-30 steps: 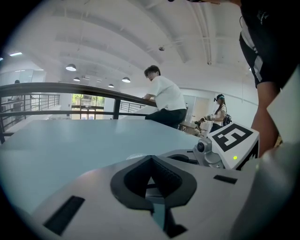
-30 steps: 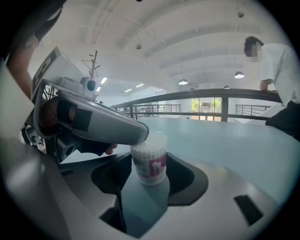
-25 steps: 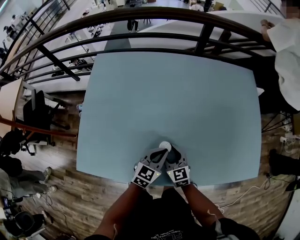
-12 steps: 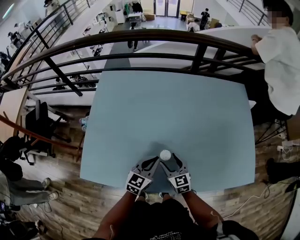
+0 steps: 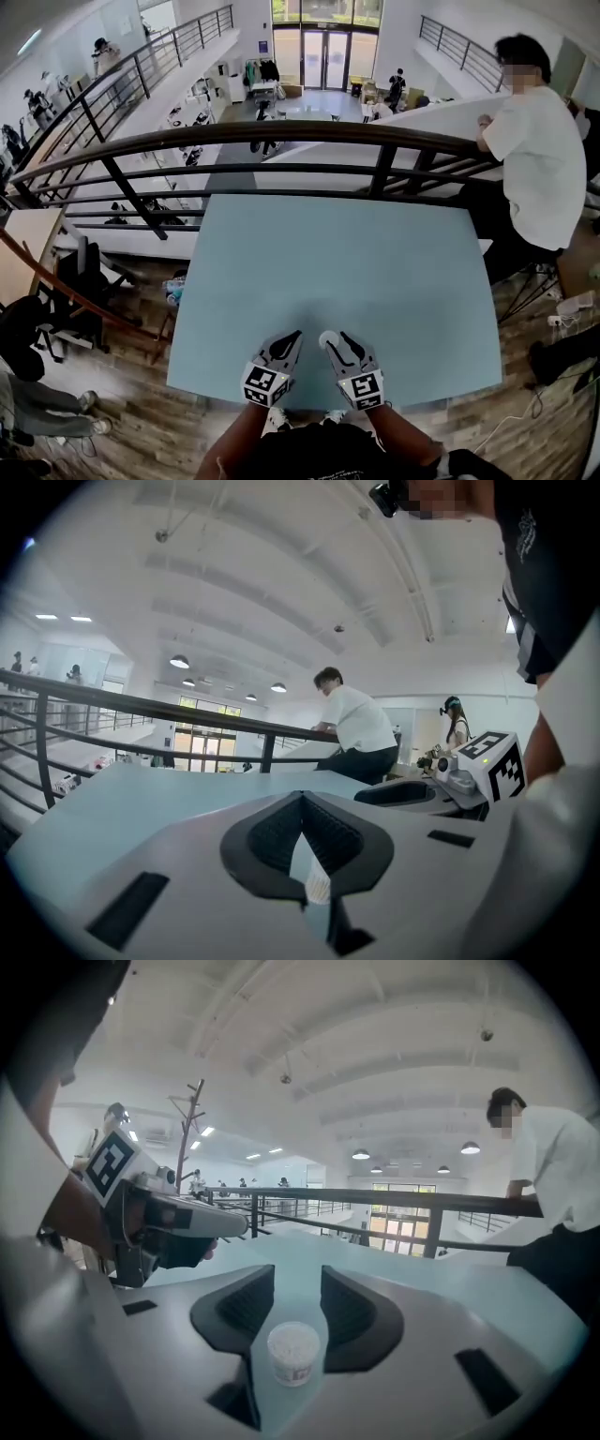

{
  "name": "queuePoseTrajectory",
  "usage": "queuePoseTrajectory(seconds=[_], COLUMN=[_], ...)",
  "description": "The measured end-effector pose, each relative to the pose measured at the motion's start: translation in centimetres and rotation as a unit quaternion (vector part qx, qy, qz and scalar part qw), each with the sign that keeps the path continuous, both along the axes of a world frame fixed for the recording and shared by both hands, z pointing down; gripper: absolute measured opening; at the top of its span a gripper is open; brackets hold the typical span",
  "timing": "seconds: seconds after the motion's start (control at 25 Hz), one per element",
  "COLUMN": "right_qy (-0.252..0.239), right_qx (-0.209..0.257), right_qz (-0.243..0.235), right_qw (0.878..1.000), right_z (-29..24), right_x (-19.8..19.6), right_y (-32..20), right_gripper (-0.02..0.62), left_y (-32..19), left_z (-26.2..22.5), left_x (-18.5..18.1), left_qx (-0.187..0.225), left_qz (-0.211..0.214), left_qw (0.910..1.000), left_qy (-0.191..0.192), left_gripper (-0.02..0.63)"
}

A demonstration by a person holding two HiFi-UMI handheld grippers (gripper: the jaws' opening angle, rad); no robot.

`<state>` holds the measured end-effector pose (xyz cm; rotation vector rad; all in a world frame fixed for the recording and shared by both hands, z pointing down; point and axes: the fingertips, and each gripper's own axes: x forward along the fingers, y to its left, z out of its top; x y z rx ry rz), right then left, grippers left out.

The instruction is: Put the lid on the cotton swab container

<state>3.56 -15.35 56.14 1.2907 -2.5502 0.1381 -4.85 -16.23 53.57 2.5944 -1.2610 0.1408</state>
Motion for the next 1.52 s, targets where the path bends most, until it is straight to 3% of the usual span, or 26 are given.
queuePoseTrajectory(seconds=[0.2, 0.28, 0.48, 0.6, 0.84, 1.36, 1.52], right_qy=[-0.016, -0.028, -0.063, -0.056, -0.028, -0.034, -0.037], right_qx=[0.025, 0.035, 0.065, 0.064, 0.075, 0.074, 0.073], right_qz=[0.024, 0.02, 0.013, 0.014, 0.015, 0.01, 0.014], right_qw=[0.999, 0.999, 0.996, 0.996, 0.997, 0.997, 0.997], right_z=[-2.3, -3.6, -7.2, -7.2, -7.9, -7.6, -7.5], right_x=[0.1, -0.4, -1.5, -1.0, -0.2, -1.3, -1.0], right_y=[-0.8, -1.1, -2.0, -1.6, -2.1, -1.3, -1.2], right_gripper=[0.042, 0.025, 0.021, 0.021, 0.021, 0.02, 0.02], left_y=[0.1, 0.2, 0.1, 0.4, 0.6, 1.0, 1.4], left_z=[-1.9, -2.7, -3.2, -3.3, -4.3, -4.2, -4.5], left_x=[-0.6, -0.5, -1.2, -1.9, -2.0, -1.4, -0.7], left_qx=[0.013, 0.02, 0.029, 0.03, 0.038, 0.041, 0.043], left_qz=[-0.009, 0.001, 0.0, -0.015, -0.007, -0.009, 0.01], left_qw=[0.9992, 0.9988, 0.9993, 0.9994, 0.9992, 0.9991, 0.999], left_qy=[0.037, 0.046, 0.023, 0.006, 0.011, -0.003, 0.006], left_gripper=[0.011, 0.011, 0.011, 0.011, 0.011, 0.011, 0.011])
